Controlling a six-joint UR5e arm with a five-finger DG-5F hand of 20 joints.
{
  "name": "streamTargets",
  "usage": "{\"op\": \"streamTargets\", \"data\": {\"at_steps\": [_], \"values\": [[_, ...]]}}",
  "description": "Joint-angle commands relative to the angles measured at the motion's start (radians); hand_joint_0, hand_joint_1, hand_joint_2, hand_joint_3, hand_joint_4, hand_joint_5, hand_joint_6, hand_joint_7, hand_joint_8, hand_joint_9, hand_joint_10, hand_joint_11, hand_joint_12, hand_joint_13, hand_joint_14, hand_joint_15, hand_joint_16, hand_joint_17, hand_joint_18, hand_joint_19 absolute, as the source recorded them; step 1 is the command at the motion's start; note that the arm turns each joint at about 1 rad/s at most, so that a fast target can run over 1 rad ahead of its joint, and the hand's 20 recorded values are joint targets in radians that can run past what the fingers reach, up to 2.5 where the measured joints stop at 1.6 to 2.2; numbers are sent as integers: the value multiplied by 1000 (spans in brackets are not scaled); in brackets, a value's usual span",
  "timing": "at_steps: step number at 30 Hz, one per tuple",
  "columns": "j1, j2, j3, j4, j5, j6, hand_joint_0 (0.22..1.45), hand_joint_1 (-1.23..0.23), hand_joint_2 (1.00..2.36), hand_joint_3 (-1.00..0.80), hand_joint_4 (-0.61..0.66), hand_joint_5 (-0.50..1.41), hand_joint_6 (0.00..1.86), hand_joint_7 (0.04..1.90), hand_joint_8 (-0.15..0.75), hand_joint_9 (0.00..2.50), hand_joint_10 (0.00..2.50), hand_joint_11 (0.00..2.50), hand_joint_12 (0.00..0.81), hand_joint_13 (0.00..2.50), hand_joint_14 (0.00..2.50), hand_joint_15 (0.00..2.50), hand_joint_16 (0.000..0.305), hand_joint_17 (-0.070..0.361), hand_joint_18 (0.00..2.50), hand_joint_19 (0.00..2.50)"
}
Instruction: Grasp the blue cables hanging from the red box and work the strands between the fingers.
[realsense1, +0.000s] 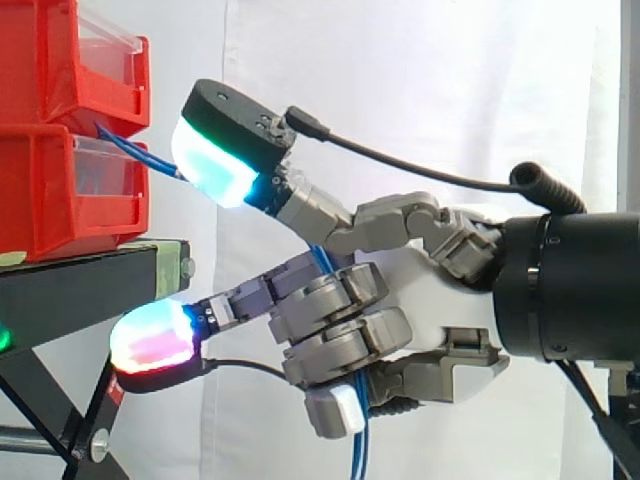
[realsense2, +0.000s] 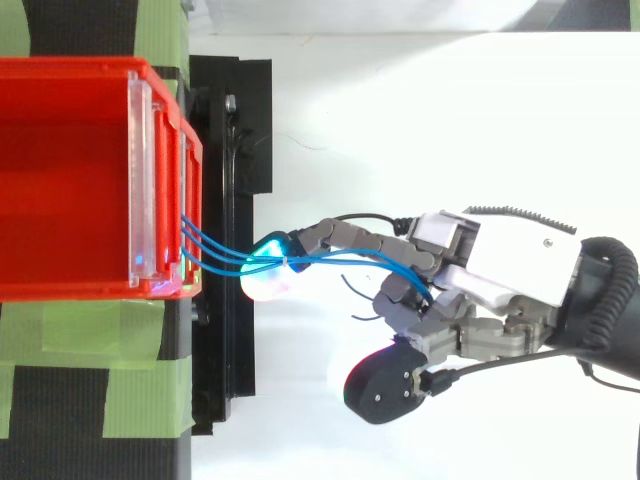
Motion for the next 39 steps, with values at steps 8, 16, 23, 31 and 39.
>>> {"op": "streamTargets", "data": {"at_steps": [8,16,23,31,39], "values": [[-2,14,0,-31,11,-4,640,-557,1000,-1000,298,34,9,1000,434,1820,2500,2500,708,2137,2500,1880,253,190,2500,780],[-2,14,2,-35,12,-12,648,-546,1000,-1000,305,39,10,1006,429,1808,2500,2500,704,2115,2500,1866,249,187,2500,764],[-2,14,2,-35,14,-13,649,-541,1000,-1000,304,39,10,1010,432,1799,2500,2500,693,2101,2500,1843,248,186,2500,762],[-2,14,2,-35,15,-13,651,-539,1000,-1000,307,40,10,1012,432,1795,2500,2500,691,2091,2500,1840,246,184,2500,757],[-2,14,2,-35,15,-13,652,-538,1000,-1000,307,32,10,1007,434,1790,2500,2500,693,2086,2500,1832,247,185,2500,750]]}}
